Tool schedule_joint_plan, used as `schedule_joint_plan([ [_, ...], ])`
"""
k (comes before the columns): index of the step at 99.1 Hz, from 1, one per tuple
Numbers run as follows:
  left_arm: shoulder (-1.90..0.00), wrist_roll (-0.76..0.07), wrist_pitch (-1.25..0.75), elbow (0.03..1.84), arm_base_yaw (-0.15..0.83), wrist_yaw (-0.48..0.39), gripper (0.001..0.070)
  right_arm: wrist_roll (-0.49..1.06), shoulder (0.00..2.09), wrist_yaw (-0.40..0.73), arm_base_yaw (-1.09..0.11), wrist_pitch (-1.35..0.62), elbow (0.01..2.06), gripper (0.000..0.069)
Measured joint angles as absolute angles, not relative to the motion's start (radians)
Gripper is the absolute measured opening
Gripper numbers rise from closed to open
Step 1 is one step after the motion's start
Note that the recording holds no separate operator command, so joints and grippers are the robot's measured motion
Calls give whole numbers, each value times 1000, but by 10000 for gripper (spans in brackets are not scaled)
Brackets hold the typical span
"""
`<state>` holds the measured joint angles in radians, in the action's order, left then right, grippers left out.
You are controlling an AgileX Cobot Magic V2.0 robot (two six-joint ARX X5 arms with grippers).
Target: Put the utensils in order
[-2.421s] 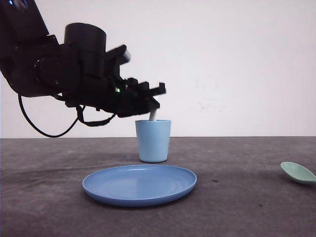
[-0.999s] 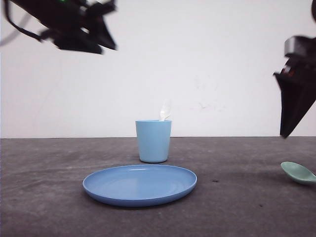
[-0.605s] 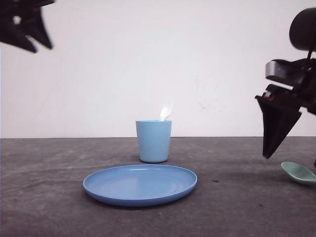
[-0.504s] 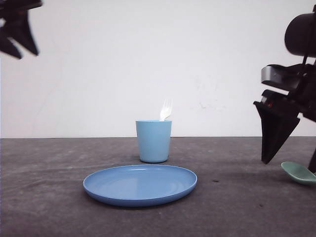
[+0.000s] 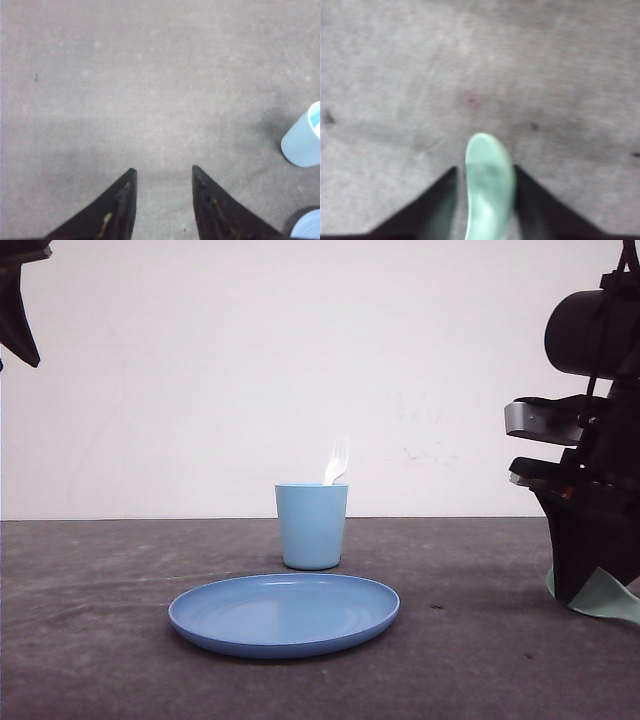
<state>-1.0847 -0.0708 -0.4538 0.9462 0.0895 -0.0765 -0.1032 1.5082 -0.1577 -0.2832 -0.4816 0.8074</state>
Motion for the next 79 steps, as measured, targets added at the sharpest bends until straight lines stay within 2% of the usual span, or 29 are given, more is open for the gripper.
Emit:
schedule_joint_plan([
  [15,-1081,-71,-471,946,89,-74,193,-112,1508,-156,-294,-475,807,44],
  [51,-995,-71,-527,911,89,-23,193,-128,1467,-157,-325,-432,807,41],
  [79,-876,-71,-492,778,90,-23,193,-139,1365,-160,-385,-262,890,41],
])
